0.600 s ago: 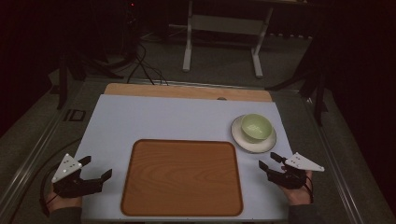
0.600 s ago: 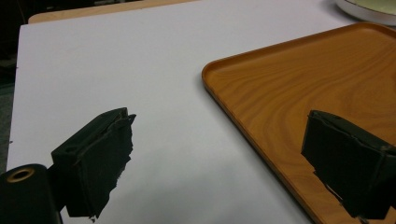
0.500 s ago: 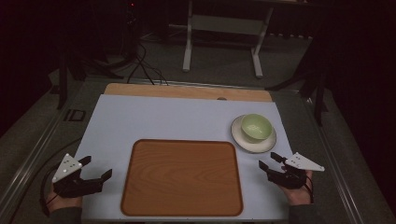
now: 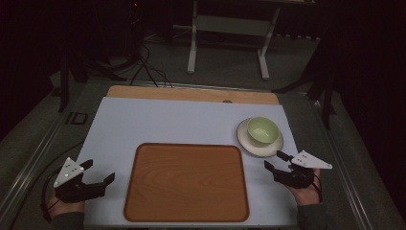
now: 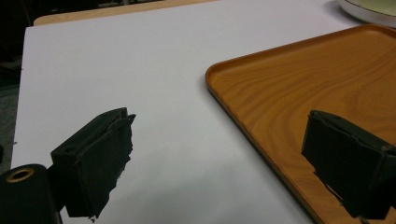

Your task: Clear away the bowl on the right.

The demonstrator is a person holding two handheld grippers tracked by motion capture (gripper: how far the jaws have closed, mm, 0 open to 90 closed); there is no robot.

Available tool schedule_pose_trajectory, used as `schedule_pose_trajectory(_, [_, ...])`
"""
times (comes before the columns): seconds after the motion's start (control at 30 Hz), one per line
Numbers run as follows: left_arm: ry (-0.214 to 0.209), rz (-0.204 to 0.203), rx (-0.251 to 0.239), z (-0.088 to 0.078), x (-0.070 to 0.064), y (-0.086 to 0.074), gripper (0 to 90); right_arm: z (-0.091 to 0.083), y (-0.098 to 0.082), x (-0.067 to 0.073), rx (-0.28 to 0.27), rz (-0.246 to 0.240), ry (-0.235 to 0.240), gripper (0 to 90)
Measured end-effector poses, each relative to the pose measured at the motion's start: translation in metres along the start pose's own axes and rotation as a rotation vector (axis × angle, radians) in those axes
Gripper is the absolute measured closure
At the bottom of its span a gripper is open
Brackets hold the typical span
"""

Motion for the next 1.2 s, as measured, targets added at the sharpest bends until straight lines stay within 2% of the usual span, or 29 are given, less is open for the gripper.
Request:
schedule_pose_trajectory(0.33, [-0.002,-0.002,0.001,0.001,0.0,0.0,7.8,0.011,0.018,-0.017,0.003,-0.015,-0.013,30.4])
schedule_pose_trajectory(0.53, [0.002,-0.003,0.002,0.001,0.001,0.0,7.8,0.017,0.022,-0.026,0.011,-0.024,-0.026,30.0])
schedule_pose_trajectory(0.7, [0.003,-0.003,0.002,0.001,0.001,0.0,7.8,0.024,0.025,-0.037,0.029,-0.033,-0.047,25.1])
schedule_pose_trajectory(1.2, [0.01,-0.001,-0.014,0.0,0.002,0.002,7.9,0.047,0.034,-0.051,0.046,-0.035,-0.064,20.8])
Point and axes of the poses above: each handheld gripper's, and its own axes: z roughly forward along the jaws, y roughly out of its top, x roughly to its left, the point moved 7 cm from there along z, roughly forward along the jaws, and after that the axes turned 9 degrees about -x, right-handed, at the moved point
